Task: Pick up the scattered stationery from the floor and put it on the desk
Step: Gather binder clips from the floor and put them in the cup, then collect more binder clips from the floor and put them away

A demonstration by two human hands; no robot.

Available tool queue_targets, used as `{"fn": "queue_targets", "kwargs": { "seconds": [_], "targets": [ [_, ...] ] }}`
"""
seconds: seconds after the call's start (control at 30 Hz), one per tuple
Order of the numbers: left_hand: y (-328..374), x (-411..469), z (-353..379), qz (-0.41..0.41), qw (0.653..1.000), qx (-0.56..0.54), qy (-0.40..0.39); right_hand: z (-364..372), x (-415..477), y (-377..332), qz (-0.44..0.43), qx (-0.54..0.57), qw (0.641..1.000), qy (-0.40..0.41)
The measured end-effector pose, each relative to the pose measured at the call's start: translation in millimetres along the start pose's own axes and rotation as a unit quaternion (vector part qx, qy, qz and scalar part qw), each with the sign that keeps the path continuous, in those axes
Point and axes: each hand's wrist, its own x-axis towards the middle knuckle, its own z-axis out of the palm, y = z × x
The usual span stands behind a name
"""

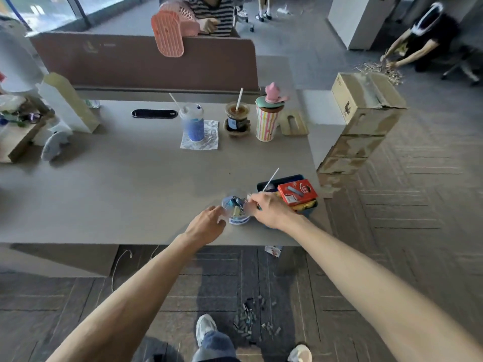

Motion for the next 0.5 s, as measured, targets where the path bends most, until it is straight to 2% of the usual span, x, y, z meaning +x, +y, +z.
{"fn": "queue_targets", "kwargs": {
  "seconds": [0.13, 0.3, 0.5],
  "targets": [
    [42, -21, 18, -0.013, 1.0, 0.025, -0.012, -1, -55, 27, -0.015, 0.012, 1.0, -0.004],
    [85, -64, 50, -0.016, 0.999, 0.035, 0.008, 1, -101, 56, -0.04, 0.023, 0.999, -0.002],
    [101, -126, 91, -0.058, 0.997, 0.053, 0.008, 25, -151, 69, -0.057, 0.023, 0.998, -0.019]
  ]
}}
